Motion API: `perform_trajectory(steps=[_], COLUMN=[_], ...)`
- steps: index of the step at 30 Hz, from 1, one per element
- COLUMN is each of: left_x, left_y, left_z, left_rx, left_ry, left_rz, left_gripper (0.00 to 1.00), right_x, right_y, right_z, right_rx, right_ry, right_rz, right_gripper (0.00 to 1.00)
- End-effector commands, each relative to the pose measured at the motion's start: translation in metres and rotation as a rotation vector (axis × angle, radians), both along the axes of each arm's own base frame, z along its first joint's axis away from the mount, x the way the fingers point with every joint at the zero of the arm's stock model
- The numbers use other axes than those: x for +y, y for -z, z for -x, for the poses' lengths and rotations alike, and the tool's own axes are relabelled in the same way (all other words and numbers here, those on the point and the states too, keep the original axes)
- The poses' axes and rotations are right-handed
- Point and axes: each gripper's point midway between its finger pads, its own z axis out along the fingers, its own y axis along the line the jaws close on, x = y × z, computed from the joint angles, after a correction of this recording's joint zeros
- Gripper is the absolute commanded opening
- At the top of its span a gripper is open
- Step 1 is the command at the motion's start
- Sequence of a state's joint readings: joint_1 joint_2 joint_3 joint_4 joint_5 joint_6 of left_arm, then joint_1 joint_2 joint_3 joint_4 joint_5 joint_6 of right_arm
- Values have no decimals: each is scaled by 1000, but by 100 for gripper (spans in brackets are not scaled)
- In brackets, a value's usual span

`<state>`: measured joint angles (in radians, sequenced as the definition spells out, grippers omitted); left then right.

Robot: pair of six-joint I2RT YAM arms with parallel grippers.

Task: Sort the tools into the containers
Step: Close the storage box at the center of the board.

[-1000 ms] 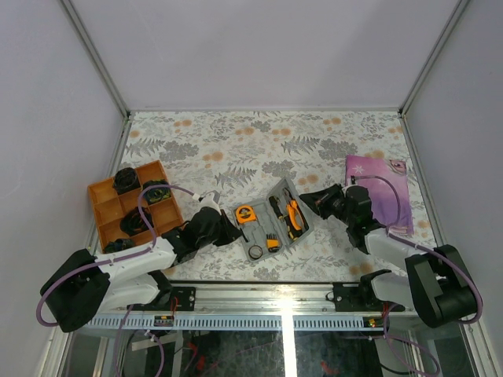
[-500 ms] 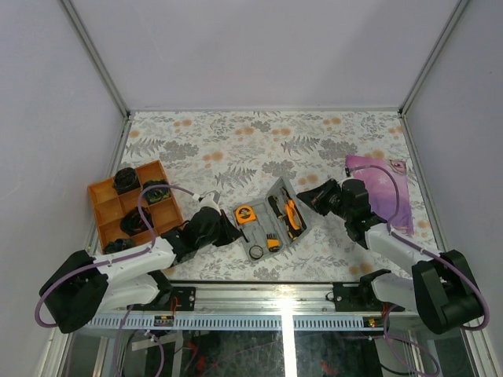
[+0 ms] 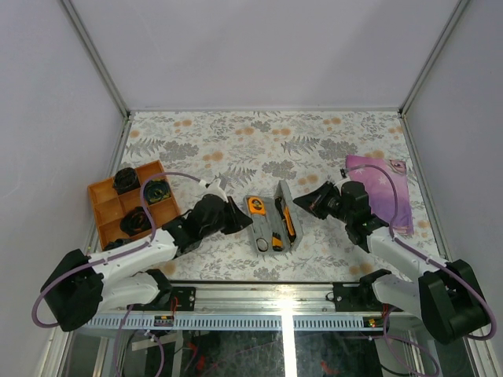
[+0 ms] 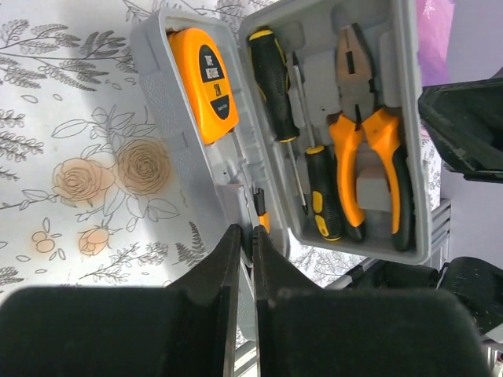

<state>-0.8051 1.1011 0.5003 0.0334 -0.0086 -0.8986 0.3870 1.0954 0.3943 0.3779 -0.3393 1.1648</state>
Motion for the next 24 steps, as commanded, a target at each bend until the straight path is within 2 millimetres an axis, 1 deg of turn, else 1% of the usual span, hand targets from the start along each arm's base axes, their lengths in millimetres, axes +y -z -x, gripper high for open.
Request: perform_trajectory(steps=[1, 6, 11, 24], left_x=[-20, -29, -35, -43], left_y=[-25, -33, -40, -41], left_z=[-4, -10, -15, -19], left_rx=[-59, -70, -80, -76], left_ry=[63, 77, 84, 95], left_rz=[60, 70, 76, 83], left_gripper=[0, 0, 0, 0], right_x=[8, 11, 15, 32], right_y=[0, 7, 7, 6], right_z=[13, 16, 16, 17], right_rx=[-1, 10, 10, 4], right_ry=[-71, -80, -87, -124], right_rz=[12, 11, 5, 11], right_gripper=[4, 4, 4, 5])
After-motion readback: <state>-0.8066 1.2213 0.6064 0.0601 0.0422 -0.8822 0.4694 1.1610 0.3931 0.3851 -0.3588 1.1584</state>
